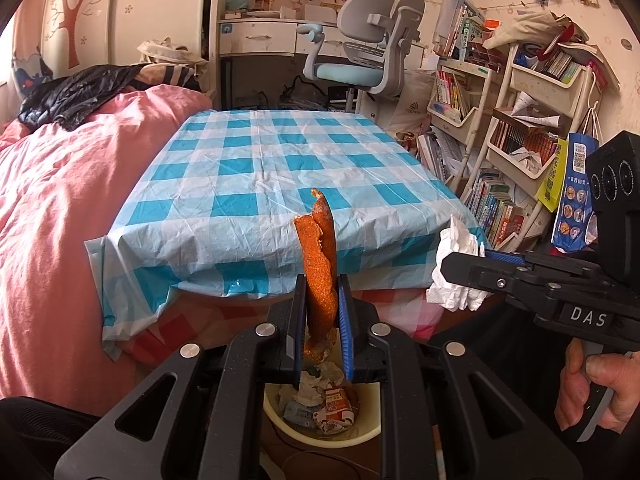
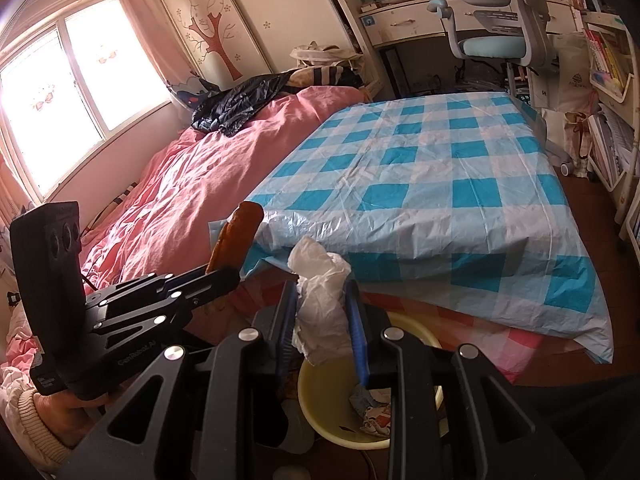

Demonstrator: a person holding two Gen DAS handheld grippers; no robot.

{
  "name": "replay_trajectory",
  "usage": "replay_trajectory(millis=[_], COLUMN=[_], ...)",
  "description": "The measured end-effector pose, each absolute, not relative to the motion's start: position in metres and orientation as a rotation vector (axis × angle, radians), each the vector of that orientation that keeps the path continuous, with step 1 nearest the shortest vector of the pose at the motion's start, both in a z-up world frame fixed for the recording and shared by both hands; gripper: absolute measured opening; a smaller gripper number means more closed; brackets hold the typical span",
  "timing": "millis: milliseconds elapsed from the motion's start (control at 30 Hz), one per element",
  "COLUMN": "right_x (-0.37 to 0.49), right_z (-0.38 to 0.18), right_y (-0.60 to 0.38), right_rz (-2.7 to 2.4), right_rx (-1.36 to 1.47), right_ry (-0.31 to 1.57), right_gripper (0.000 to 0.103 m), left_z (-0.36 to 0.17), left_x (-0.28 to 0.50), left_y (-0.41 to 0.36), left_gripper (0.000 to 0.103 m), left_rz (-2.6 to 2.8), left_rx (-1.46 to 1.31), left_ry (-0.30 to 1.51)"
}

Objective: Collect trash
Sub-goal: 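Hold the wrapper and tissue above the wastebasket with both tools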

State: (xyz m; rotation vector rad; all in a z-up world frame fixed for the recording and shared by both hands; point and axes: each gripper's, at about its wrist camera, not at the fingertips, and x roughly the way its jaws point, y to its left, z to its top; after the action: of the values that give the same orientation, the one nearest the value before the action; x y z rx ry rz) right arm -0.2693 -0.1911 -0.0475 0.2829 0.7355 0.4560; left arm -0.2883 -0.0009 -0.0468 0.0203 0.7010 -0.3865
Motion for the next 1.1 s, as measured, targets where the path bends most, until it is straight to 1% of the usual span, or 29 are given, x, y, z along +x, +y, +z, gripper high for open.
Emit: replay_trajectory(millis=[367, 1100], right_x=[-0.270, -0.266], right_z=[-0.046, -0.053], right_y=[-0.192, -0.188], right_rz=[0.450, 0.440], right_rx=[0.282, 0.273], right_ry=[0.725, 0.745], right_gripper=[0.027, 0.027], left_z=[-0.040, -0.051], left_x=[-0.291, -0.286], left_y=[-0.005, -0.008], left_gripper=[0.014, 0.014], left_rz=[-0.382, -0.382], left_rx=[0.049, 0.058], left_ry=[0.683, 0.704])
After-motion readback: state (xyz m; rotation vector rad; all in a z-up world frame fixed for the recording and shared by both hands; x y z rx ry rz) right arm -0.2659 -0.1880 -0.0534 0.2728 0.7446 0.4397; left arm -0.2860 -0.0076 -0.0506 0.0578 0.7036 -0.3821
